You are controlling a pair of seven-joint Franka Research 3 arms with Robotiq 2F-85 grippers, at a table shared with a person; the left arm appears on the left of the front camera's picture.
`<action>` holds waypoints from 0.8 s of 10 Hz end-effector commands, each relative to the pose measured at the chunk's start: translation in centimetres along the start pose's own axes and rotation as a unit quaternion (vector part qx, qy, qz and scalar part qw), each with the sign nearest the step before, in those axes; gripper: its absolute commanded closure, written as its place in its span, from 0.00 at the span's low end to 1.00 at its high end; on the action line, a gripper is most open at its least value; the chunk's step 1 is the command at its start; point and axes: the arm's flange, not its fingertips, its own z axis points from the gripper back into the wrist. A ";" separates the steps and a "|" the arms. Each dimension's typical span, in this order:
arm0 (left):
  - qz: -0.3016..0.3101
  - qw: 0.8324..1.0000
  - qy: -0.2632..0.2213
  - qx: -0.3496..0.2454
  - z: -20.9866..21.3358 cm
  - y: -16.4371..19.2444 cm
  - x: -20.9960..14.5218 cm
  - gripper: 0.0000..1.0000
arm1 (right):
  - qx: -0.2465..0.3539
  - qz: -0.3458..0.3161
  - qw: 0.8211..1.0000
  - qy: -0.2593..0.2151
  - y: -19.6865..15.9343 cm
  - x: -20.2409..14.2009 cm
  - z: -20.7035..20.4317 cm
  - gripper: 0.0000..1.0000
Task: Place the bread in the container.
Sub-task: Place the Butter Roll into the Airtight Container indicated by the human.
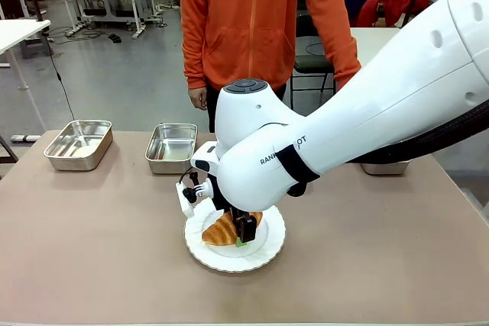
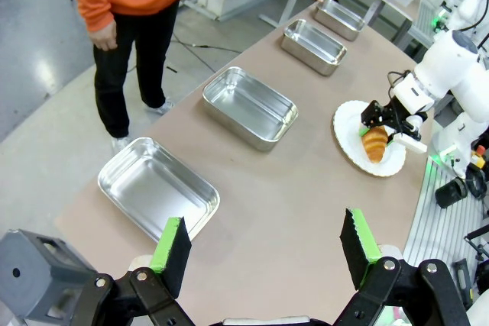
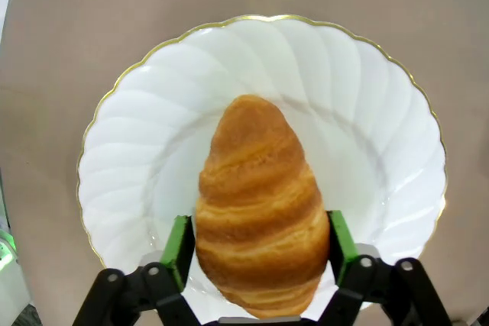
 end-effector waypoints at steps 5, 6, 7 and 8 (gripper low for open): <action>-0.006 1.000 -0.004 -0.001 0.1 -0.2 0.1 0.00 | 0.057 0.009 0.998 0.027 -0.5 0.6 -0.1 0.60; -0.006 1.000 -0.004 -0.001 0.1 -0.2 0.1 0.00 | -0.007 0.004 1.000 0.005 -0.1 0.1 0.2 0.60; -0.006 1.000 -0.004 -0.001 0.1 -0.2 0.1 0.00 | -0.007 0.004 1.000 0.005 -0.1 0.1 0.2 0.60; -0.006 1.000 -0.004 -0.001 0.1 -0.2 0.1 0.00 | -0.007 0.004 1.000 0.005 -0.1 0.1 0.2 0.60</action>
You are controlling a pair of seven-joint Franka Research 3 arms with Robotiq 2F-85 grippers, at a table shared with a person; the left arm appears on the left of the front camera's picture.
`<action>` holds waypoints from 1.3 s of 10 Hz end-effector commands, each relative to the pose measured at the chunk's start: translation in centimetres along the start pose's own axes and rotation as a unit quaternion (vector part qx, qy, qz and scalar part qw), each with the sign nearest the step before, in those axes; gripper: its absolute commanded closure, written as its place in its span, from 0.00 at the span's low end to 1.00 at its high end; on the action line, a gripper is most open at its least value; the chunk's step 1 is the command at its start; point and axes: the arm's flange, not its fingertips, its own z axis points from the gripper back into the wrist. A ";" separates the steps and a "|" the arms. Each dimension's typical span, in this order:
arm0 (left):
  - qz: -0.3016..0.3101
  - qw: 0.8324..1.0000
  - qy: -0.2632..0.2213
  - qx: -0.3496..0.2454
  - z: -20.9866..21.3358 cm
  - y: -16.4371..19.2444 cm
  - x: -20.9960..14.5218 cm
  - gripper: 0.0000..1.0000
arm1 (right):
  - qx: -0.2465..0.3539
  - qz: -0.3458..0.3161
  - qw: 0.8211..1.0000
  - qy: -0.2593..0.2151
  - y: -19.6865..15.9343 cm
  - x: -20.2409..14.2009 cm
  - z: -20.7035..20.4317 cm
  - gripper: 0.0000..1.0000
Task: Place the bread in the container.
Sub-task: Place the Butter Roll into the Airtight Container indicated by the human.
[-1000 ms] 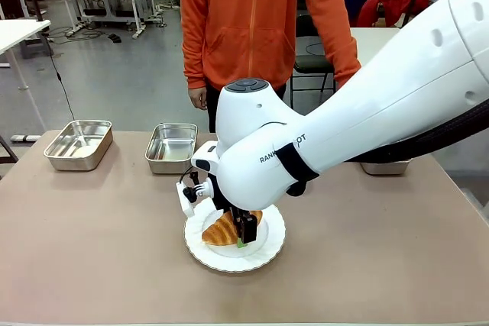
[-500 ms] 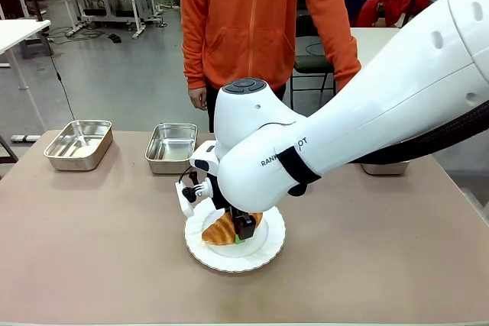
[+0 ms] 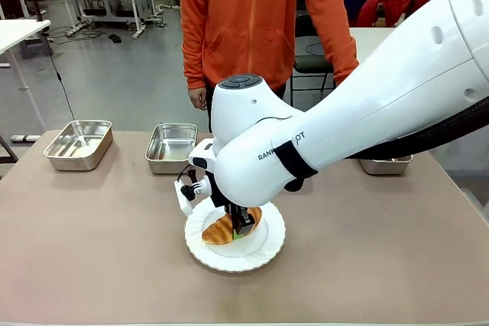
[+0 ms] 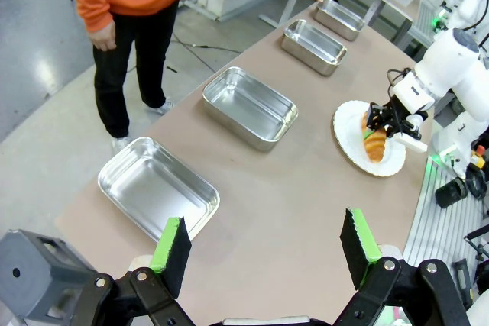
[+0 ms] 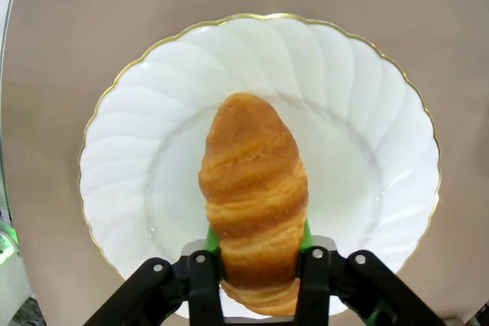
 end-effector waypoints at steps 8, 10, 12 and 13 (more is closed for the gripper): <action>-0.006 1.000 -0.004 -0.001 0.1 -0.2 0.1 0.00 | -0.106 -0.348 0.931 0.025 -3.1 -7.1 16.7 0.59; -0.006 1.000 -0.004 -0.001 0.1 -0.2 0.1 0.00 | -0.124 -0.510 0.851 0.031 -4.9 -14.0 19.5 0.59; -0.006 1.000 -0.004 -0.001 0.1 -0.2 0.1 0.00 | -0.125 -0.613 0.779 0.038 -6.6 -20.1 20.2 0.59; -0.006 1.000 -0.004 -0.001 0.1 -0.2 0.1 0.00 | -0.115 -0.645 0.755 0.029 -7.3 -22.5 20.2 0.59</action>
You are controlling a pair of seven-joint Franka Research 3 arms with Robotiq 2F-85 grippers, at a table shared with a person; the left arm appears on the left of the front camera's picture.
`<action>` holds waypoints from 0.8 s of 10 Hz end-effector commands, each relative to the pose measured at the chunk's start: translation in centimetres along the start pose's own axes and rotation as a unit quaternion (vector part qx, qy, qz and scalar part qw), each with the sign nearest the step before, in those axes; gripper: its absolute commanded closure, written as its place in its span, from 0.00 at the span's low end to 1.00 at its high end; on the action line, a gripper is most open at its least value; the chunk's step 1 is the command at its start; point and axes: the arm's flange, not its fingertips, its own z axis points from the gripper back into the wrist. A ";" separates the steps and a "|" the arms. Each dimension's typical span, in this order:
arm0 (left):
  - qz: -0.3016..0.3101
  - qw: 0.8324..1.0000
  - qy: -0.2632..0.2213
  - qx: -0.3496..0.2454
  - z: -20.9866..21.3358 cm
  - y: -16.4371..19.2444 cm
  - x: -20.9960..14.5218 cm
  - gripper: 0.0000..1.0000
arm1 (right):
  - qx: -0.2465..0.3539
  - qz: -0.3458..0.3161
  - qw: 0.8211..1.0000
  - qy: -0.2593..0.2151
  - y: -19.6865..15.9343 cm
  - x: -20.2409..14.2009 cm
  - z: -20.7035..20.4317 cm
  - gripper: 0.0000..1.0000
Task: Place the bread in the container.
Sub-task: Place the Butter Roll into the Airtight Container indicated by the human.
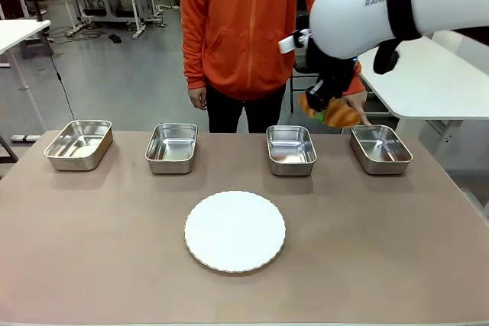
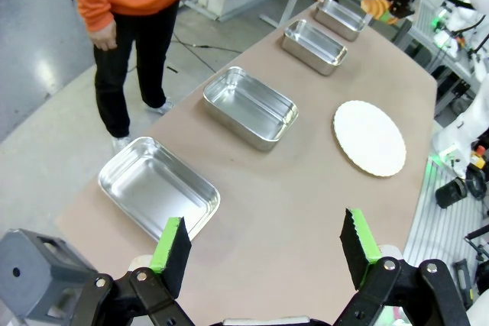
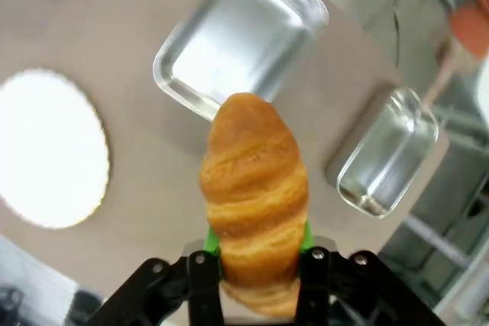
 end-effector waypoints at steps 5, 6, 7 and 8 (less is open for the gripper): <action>-0.006 1.000 -0.004 -0.002 0.0 -0.3 0.2 0.00 | 0.000 0.000 1.000 0.000 0.0 0.0 0.0 0.59; -0.006 1.000 -0.004 -0.002 0.0 -0.3 0.2 0.00 | 0.005 -0.016 1.000 0.013 -0.1 0.4 -0.3 0.59; -0.006 1.000 -0.004 -0.002 0.0 -0.3 0.2 0.00 | 0.011 -0.057 0.998 0.008 -2.1 0.9 -0.6 0.59; -0.006 1.000 -0.004 -0.002 0.0 -0.3 0.2 0.00 | 0.021 -0.103 0.994 0.003 -5.1 0.7 -1.2 0.59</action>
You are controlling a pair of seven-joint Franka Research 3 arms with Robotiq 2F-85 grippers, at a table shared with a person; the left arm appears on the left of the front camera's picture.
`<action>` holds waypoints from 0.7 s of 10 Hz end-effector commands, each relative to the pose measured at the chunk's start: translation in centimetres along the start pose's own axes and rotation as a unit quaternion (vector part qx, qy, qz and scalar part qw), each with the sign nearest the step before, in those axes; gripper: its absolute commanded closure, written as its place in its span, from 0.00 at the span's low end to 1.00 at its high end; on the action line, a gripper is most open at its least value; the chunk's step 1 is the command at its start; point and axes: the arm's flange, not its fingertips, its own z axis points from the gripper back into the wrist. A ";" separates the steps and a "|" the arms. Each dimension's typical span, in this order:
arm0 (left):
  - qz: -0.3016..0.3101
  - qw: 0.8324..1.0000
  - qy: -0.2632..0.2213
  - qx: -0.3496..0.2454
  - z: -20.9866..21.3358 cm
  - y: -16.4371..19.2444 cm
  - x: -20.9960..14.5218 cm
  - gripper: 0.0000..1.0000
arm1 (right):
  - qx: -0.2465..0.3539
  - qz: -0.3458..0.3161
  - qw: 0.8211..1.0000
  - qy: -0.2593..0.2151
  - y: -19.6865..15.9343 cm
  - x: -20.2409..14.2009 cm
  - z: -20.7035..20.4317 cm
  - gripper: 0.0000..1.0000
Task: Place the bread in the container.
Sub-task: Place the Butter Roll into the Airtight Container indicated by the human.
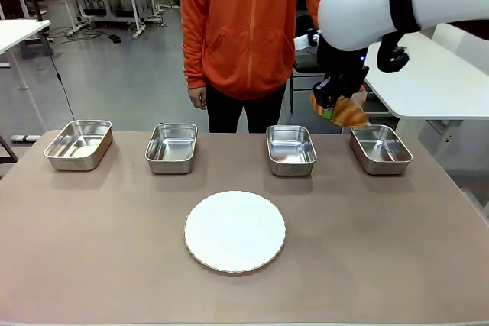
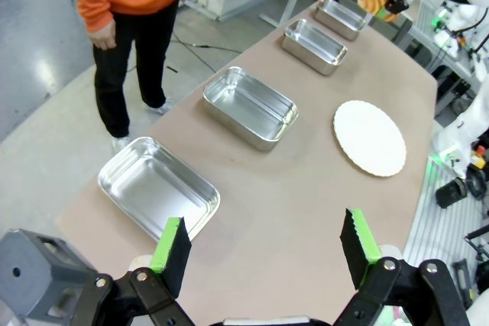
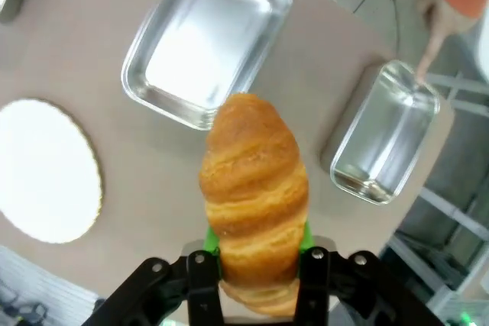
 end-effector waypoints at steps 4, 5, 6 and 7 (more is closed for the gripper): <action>-0.006 1.000 -0.004 -0.002 0.0 -0.3 0.2 0.00 | 0.025 -0.174 0.984 -0.018 -10.1 0.3 -4.5 0.59; -0.006 1.000 -0.004 -0.002 0.0 -0.3 0.2 0.00 | 0.029 -0.196 0.980 -0.013 -11.8 0.1 -5.7 0.59; -0.006 1.000 -0.004 -0.002 0.0 -0.3 0.2 0.00 | 0.036 -0.208 0.977 -0.011 -13.2 -0.1 -6.7 0.59; -0.006 1.000 -0.004 -0.002 0.0 -0.3 0.2 0.00 | 0.036 -0.217 0.975 -0.012 -14.3 -0.1 -7.9 0.59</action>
